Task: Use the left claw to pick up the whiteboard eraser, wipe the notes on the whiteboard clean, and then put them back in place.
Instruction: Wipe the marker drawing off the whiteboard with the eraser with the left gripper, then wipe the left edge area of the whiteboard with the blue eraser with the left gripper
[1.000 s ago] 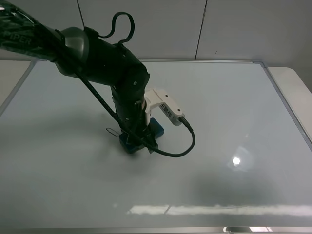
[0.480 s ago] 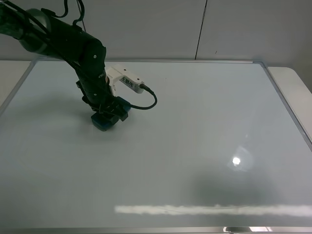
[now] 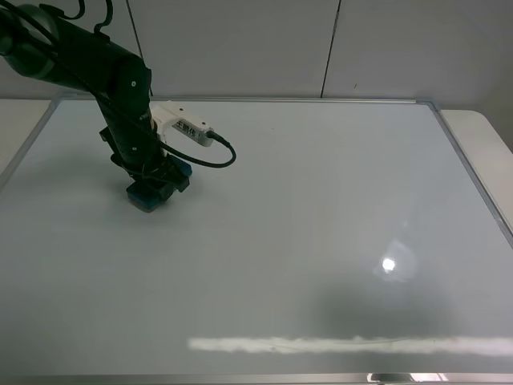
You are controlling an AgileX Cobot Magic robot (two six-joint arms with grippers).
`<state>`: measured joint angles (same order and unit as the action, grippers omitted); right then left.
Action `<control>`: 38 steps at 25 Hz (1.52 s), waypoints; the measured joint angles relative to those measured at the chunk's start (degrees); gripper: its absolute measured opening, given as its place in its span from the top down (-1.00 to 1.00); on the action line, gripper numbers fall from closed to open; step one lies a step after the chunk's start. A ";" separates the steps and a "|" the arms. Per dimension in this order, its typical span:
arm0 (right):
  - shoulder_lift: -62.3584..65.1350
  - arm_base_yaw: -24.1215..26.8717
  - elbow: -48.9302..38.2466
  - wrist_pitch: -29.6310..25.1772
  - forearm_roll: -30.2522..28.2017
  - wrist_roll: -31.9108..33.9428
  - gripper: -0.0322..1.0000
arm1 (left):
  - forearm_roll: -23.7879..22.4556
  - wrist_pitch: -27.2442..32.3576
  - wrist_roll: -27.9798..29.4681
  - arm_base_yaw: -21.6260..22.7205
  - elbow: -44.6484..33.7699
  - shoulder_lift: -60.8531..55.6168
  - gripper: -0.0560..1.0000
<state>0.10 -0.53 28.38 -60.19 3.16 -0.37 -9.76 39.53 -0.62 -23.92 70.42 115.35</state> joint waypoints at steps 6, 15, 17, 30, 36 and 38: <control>0.00 0.00 0.00 0.00 0.00 0.00 -0.99 | 2.09 -2.82 0.62 -1.07 -3.43 -1.41 -0.16; 0.00 0.00 0.00 0.00 0.00 0.00 -0.99 | 0.70 -5.46 6.85 -0.62 -9.76 -8.51 -0.16; 0.00 0.00 0.00 0.00 0.00 0.00 -0.99 | -0.44 -4.62 7.17 0.27 -9.82 -9.93 -0.16; 0.00 0.00 0.00 0.00 0.00 0.00 -0.99 | -1.64 -0.62 9.35 12.66 -10.37 -12.37 -0.16; 0.00 0.00 0.00 0.00 0.00 0.00 -0.99 | 0.63 -4.18 10.07 16.57 -14.80 -12.37 -0.16; 0.00 0.00 0.00 0.00 0.00 0.00 -0.99 | 2.21 -4.85 10.12 17.07 -15.85 -12.37 -0.16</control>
<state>0.10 -0.53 28.38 -60.19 3.16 -0.37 -7.55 34.69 9.49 -6.86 54.57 102.98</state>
